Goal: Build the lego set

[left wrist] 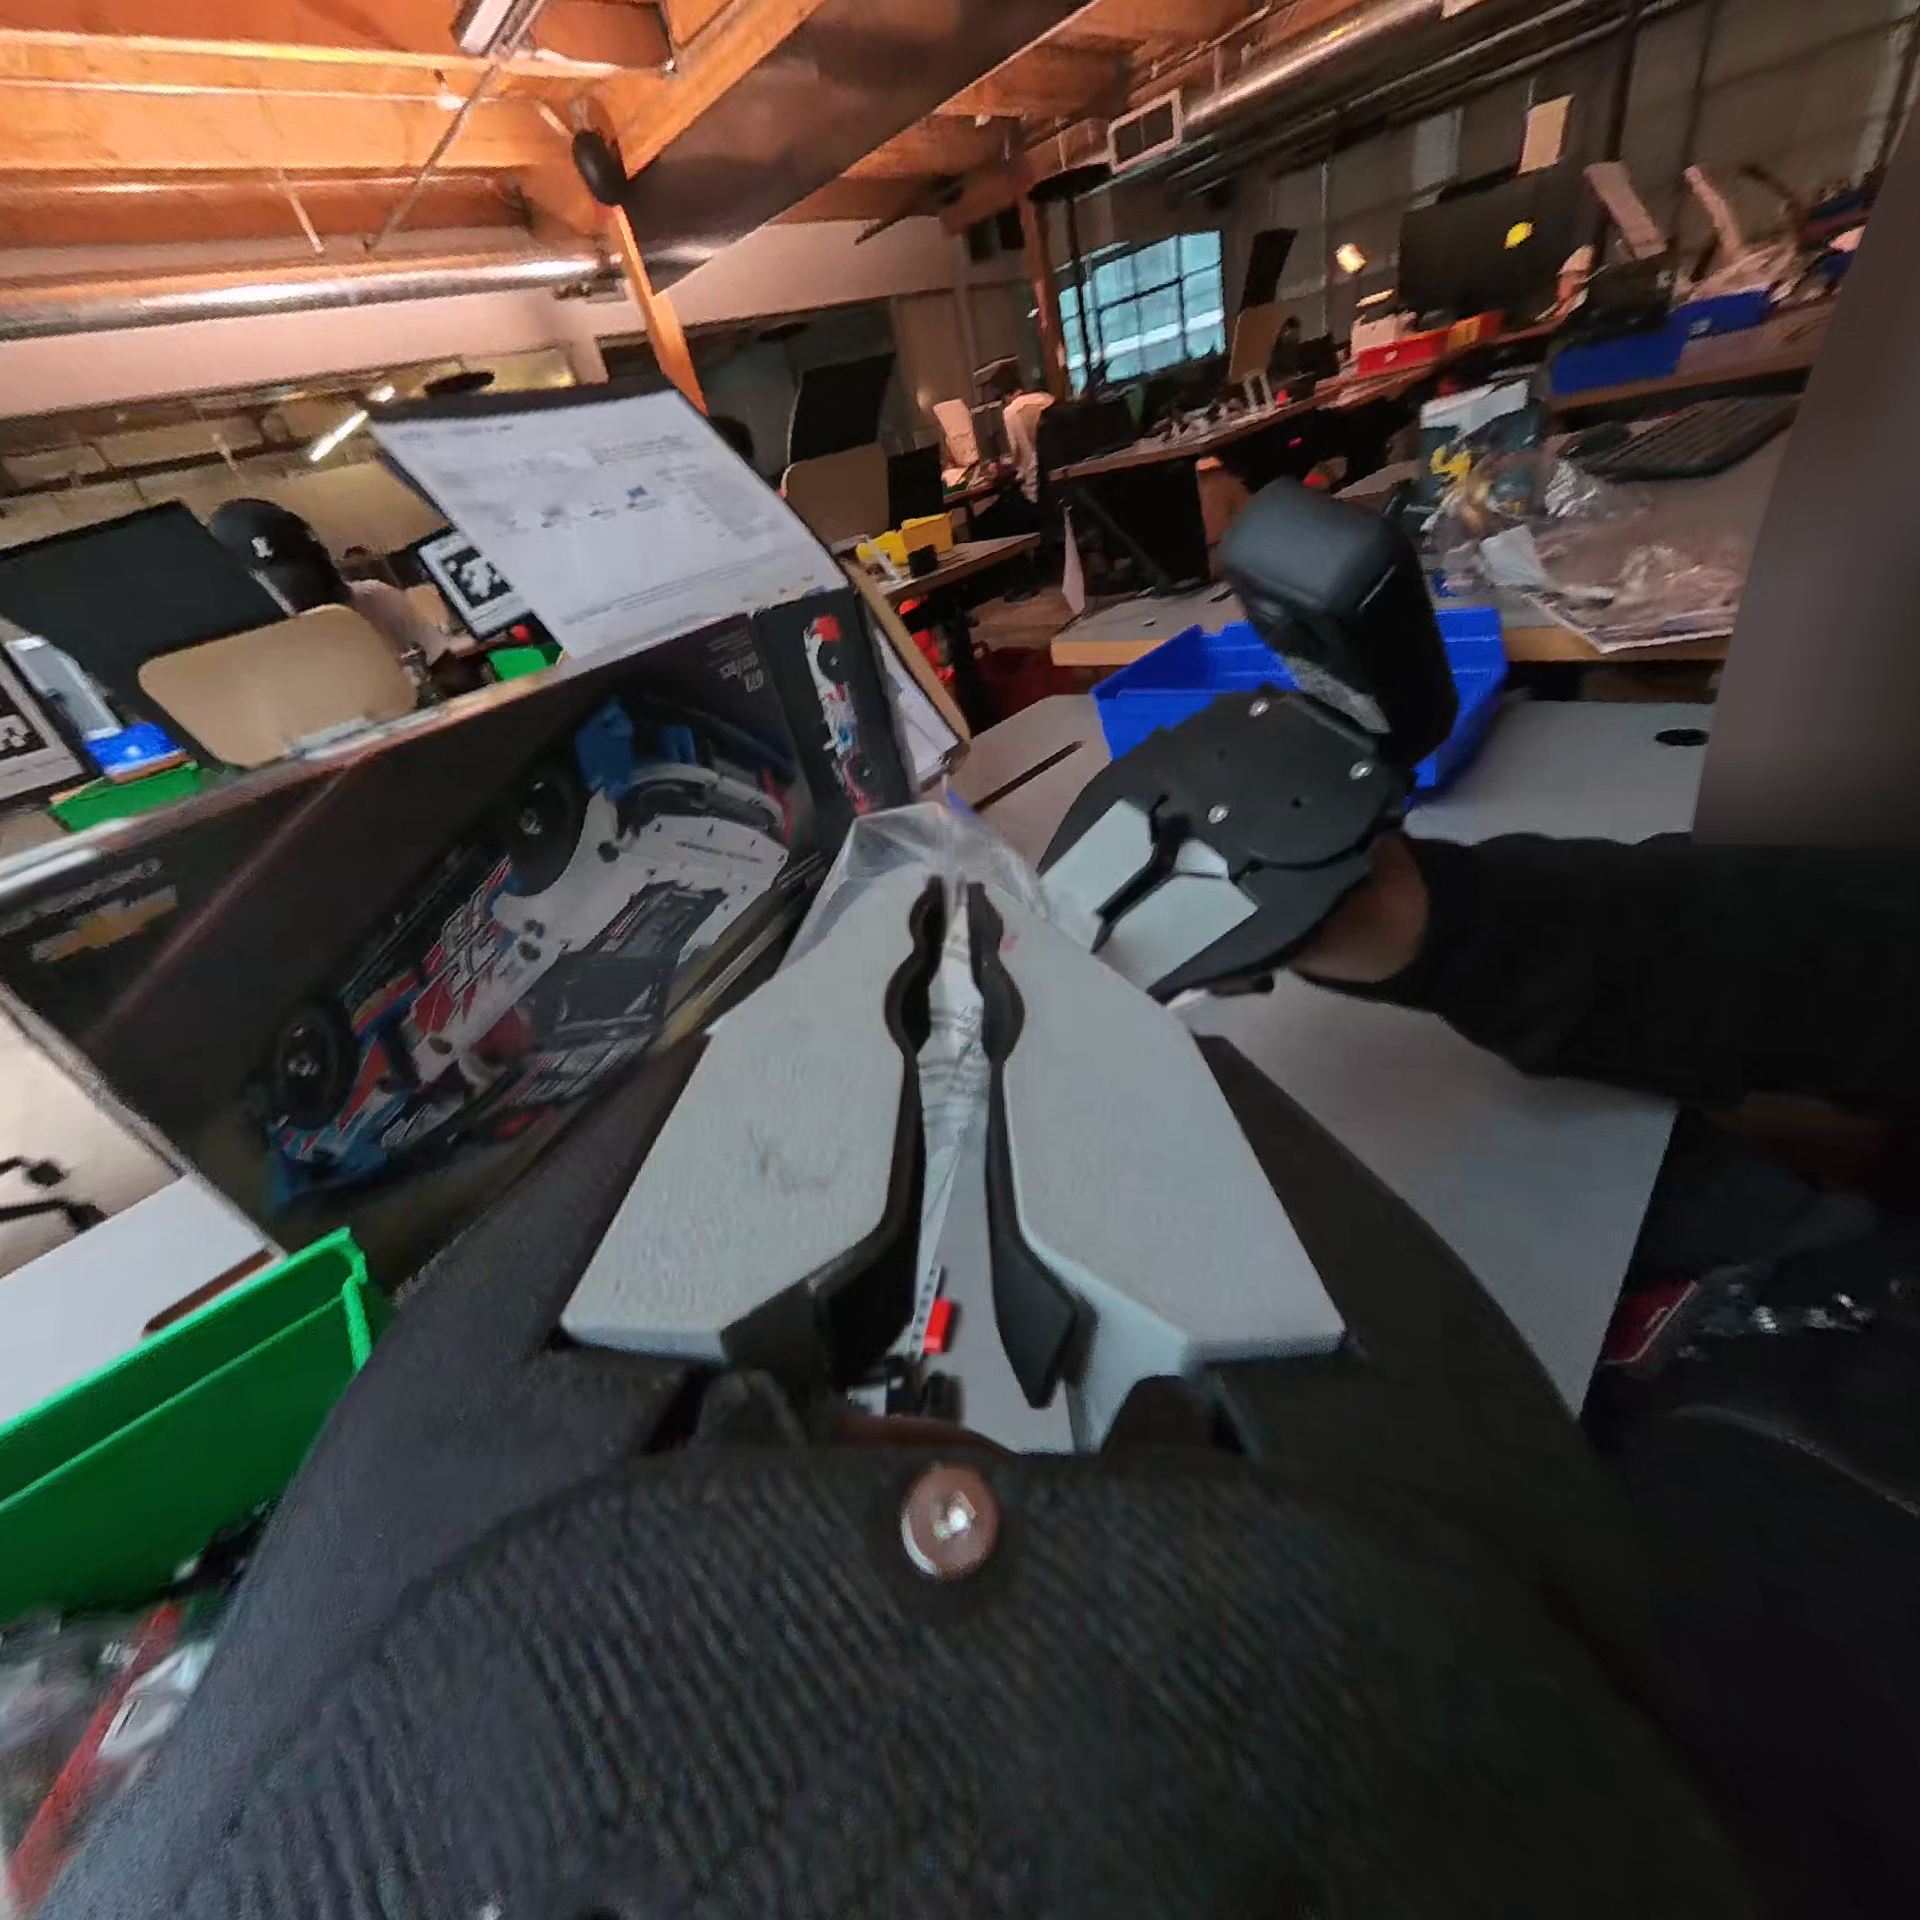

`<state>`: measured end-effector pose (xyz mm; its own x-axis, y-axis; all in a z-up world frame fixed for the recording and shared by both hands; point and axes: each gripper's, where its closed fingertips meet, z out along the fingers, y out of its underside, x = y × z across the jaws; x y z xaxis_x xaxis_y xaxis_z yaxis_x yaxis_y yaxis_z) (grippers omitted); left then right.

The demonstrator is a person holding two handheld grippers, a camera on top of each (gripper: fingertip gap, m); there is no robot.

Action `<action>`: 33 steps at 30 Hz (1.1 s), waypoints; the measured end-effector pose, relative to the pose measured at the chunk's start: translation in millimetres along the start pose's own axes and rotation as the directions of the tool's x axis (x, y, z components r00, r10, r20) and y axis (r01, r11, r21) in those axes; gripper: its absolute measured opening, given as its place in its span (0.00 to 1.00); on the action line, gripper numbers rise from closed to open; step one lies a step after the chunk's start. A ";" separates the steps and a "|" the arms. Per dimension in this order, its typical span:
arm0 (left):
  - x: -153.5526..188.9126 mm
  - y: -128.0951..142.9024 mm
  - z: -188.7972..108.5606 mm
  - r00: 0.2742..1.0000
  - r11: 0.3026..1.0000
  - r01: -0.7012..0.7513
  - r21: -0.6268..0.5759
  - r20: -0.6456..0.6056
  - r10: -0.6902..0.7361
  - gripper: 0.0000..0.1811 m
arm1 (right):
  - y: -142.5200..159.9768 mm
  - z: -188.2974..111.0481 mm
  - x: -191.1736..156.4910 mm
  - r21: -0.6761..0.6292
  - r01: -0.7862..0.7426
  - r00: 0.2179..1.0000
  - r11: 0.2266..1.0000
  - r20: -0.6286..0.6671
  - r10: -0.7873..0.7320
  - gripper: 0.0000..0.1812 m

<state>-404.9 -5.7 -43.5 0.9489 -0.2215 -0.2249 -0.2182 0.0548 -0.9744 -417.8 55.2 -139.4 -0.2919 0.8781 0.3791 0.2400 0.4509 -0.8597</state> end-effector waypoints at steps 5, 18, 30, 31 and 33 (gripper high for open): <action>-4.8 41.9 -26.2 0.997 0.985 0.024 -0.173 0.073 -0.011 0.32 | 23.4 -19.4 11.0 -0.022 0.162 0.980 0.986 -0.113 -0.164 0.00; 83.1 93.2 45.1 0.887 0.851 -0.444 -0.282 -0.277 0.371 0.17 | 17.8 -58.5 -59.3 0.229 0.356 0.923 0.906 0.066 -0.379 0.00; 87.7 90.9 74.5 0.958 0.926 -0.255 -0.279 -0.201 0.203 0.00 | 34.6 -81.9 -34.2 0.271 0.094 0.981 0.958 0.139 -0.135 0.00; 85.4 90.1 74.9 0.963 0.931 -0.242 -0.275 -0.185 0.195 0.00 | 33.9 -81.4 -31.7 0.272 0.092 0.984 0.958 0.122 -0.129 0.00; 77.7 88.5 73.3 0.971 0.936 -0.226 -0.271 -0.140 0.194 0.00 | 33.7 -79.6 -27.5 0.268 0.113 0.987 0.957 0.078 -0.139 0.00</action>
<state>-333.8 53.3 -146.9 0.8474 -0.3403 -0.4076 -0.4800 -0.1630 -0.8620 -328.0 59.0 -151.6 -0.3941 0.7919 0.4665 -0.0513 0.4879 -0.8714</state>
